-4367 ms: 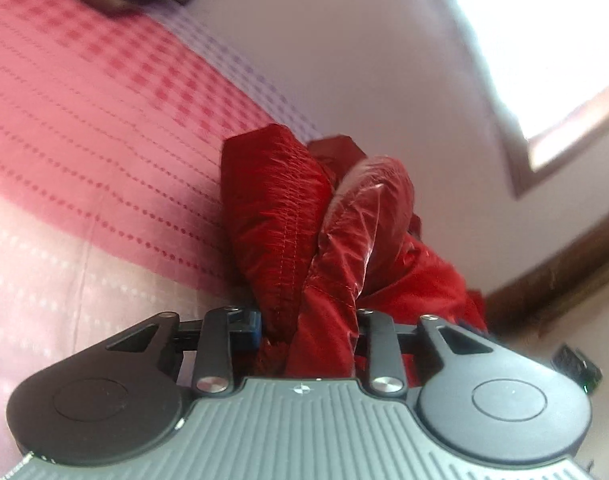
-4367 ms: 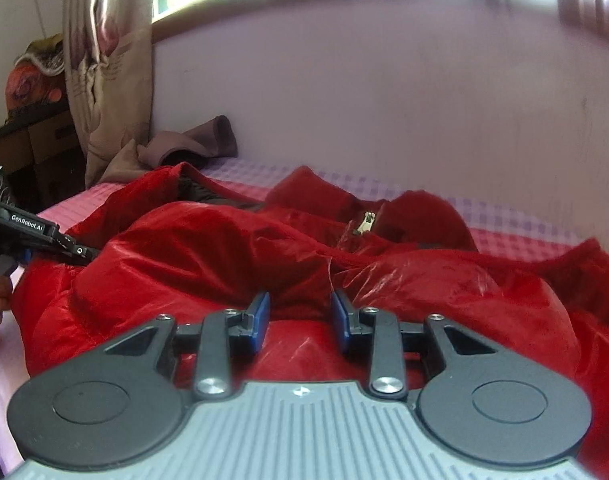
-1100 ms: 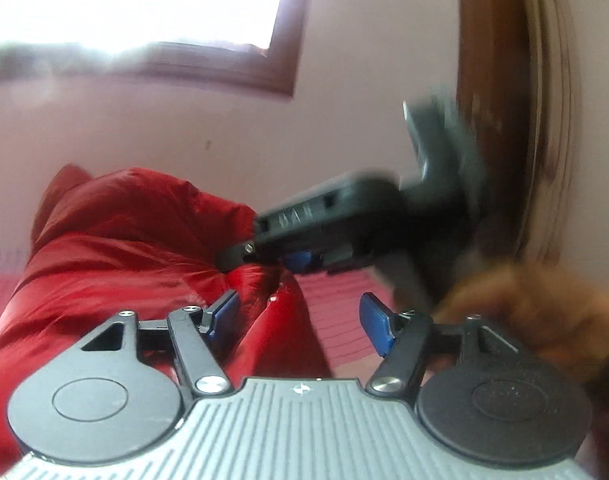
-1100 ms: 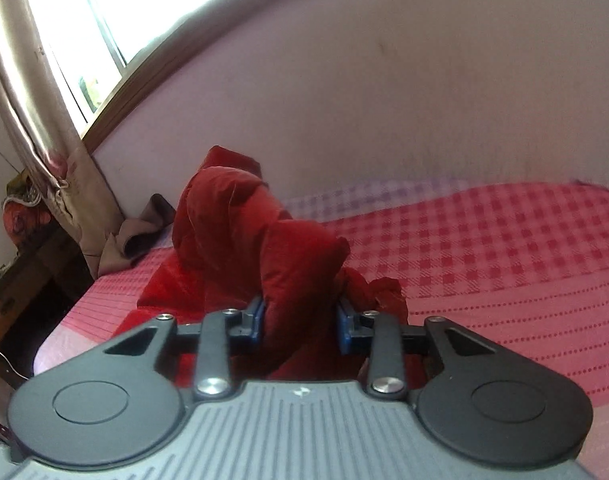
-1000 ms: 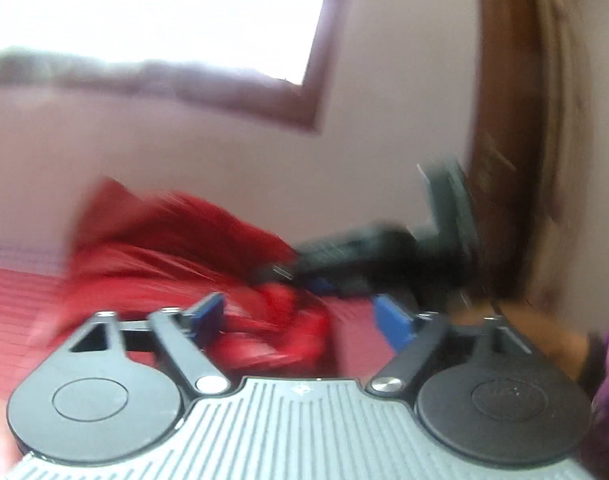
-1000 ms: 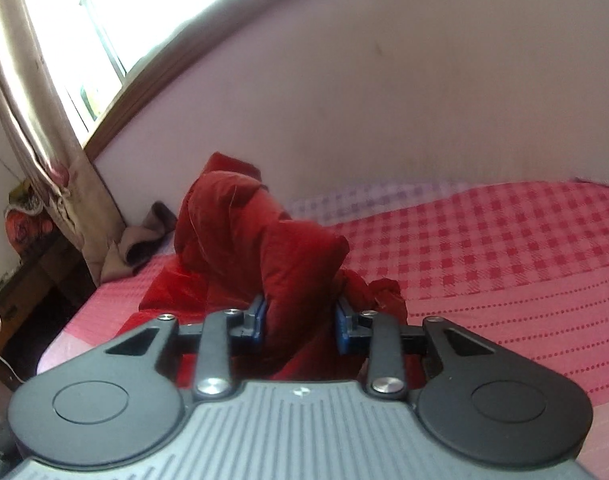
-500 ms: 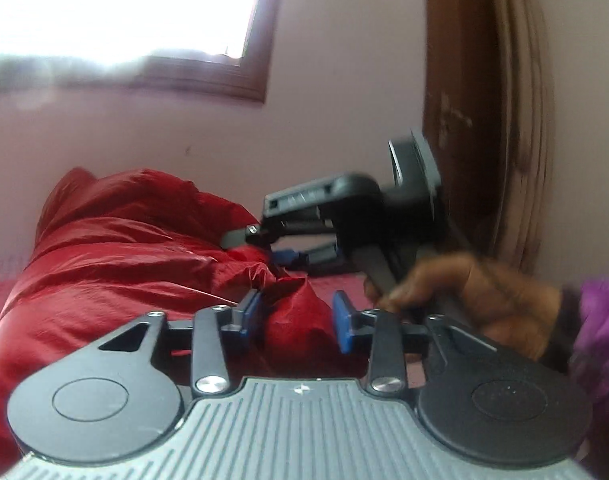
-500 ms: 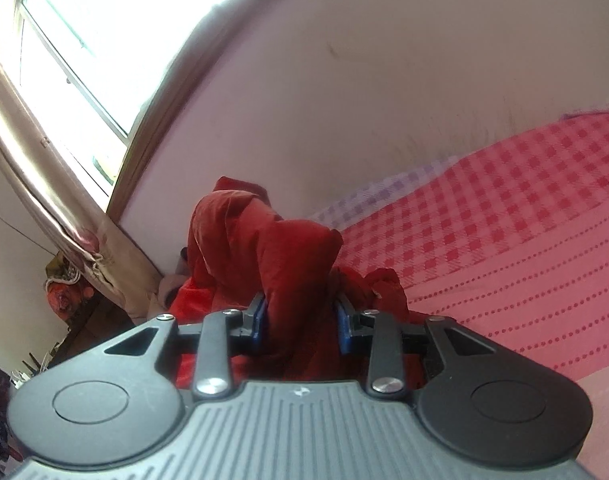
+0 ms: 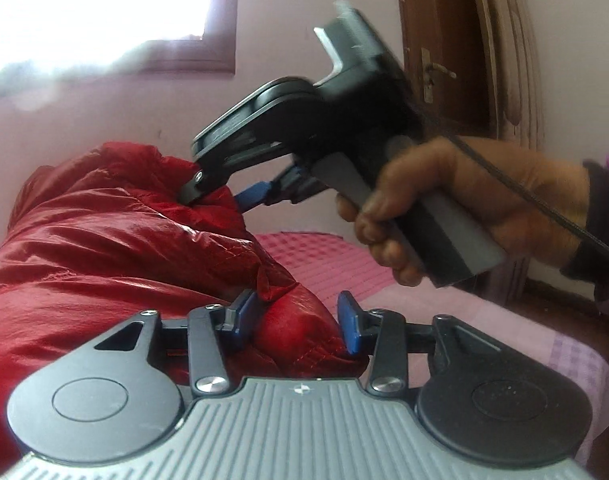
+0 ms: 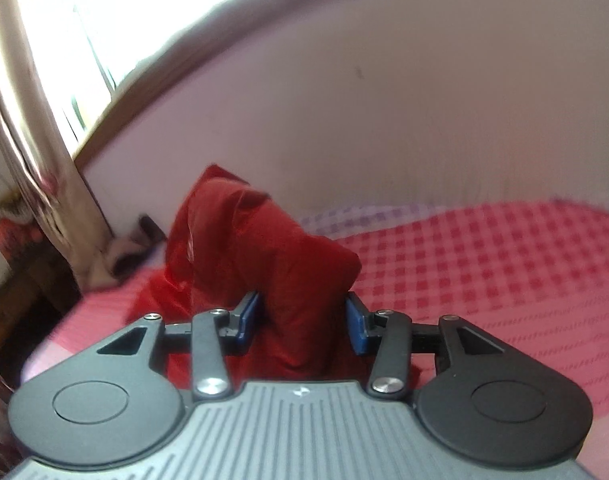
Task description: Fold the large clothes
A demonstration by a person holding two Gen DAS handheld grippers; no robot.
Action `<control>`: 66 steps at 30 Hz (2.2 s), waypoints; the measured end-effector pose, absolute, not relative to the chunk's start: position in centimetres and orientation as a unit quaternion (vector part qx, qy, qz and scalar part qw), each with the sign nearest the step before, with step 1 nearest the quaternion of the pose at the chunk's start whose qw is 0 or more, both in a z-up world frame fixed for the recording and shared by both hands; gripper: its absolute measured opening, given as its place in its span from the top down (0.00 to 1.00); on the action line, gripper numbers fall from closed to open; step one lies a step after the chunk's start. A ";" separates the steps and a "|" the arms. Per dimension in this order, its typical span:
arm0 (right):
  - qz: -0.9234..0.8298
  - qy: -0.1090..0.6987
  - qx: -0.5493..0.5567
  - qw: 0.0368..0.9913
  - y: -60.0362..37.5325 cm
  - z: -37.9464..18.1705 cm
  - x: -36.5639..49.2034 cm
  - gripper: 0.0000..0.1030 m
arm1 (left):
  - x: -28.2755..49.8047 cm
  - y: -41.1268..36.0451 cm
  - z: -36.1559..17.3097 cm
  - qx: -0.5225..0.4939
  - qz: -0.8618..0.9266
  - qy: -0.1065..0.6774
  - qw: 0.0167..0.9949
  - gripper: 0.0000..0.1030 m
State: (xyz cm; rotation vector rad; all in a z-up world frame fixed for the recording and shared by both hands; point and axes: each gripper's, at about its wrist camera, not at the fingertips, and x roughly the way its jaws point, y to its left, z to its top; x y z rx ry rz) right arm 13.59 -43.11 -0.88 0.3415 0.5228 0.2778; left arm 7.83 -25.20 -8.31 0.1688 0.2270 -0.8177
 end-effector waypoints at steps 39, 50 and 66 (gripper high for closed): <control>0.071 0.268 0.170 0.946 -44.8 -4.3 11.7 0.58 | 11.2 -22.5 -4.0 0.027 -0.370 0.207 0.905 0.68; 0.105 0.150 0.074 0.980 -39.6 2.8 8.7 0.58 | 11.3 -22.1 -4.3 0.018 -0.363 0.208 0.908 0.70; 0.091 0.254 0.053 0.961 -39.9 -3.7 12.1 0.58 | 9.2 -20.1 -3.1 0.009 -0.366 0.178 0.914 0.40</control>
